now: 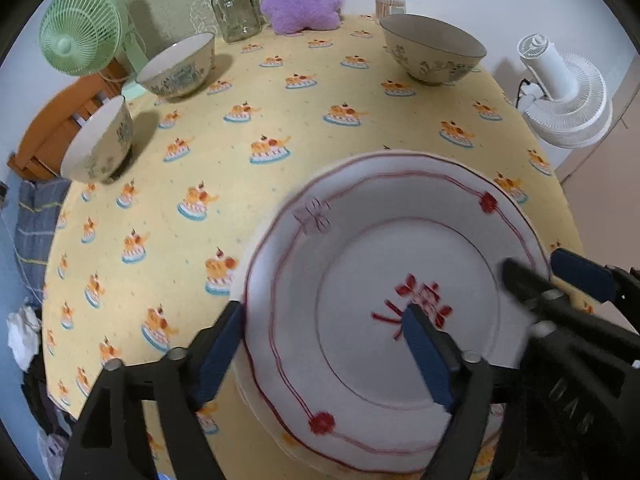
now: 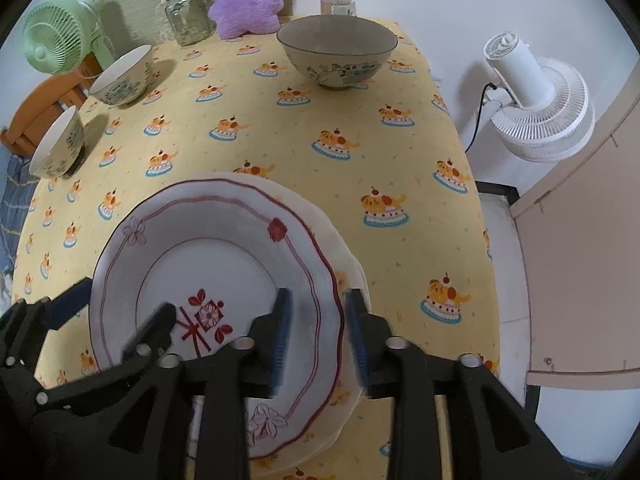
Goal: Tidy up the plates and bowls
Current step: 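Lower the red-rim plate onto the stack and open both grippers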
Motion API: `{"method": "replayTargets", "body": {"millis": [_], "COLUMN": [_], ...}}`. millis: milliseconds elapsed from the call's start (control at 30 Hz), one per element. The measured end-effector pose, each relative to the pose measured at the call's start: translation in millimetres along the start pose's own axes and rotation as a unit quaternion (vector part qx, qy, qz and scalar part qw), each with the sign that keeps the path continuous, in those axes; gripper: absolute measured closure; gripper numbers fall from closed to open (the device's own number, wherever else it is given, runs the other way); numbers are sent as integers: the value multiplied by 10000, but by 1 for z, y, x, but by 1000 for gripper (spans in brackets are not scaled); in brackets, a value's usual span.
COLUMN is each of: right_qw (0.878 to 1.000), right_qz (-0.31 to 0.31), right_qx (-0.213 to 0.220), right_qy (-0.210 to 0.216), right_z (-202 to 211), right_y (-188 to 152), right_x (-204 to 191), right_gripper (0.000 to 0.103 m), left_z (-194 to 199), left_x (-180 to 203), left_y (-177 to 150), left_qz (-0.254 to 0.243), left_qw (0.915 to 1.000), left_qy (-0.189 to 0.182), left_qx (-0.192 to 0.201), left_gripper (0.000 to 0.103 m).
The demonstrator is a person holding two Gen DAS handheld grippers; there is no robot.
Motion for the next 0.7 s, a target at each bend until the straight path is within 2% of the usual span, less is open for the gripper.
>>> {"method": "replayTargets", "body": {"millis": [67,200,433,700], "right_qw": [10000,9999,9996,9982], "right_qz": [6,-2,-70,-302], "right_qx": [87,119,271,466], "right_qy": [35,50,-53,-206], "right_z": [4,11,28,51], "right_y": [-3,-5,-3,3], "right_x": [-2,-8,-25,-64], "right_gripper": [34,33,29,26], "left_z": [5,17,32,53], "left_x": [1,-2,-21,-65], "left_y": [-4,-7,-4,4], "left_qz": [-12,-47,-51,-142], "left_qw": [10000,9997,9989,9967], "left_qy": [-47,-195,-386,-645], "left_qx": [42,121,253,471], "left_gripper": [16,9,8,8]}}
Point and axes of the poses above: each gripper's, at about its wrist camera, not at the fingertips, and z roughly against the way its jaws point, x to its right, y to its top, the point moved 5 cm from there along -z, roughly the way its jaws point, and after that the axes turned 10 degrees about z, right-handed, at the moved point
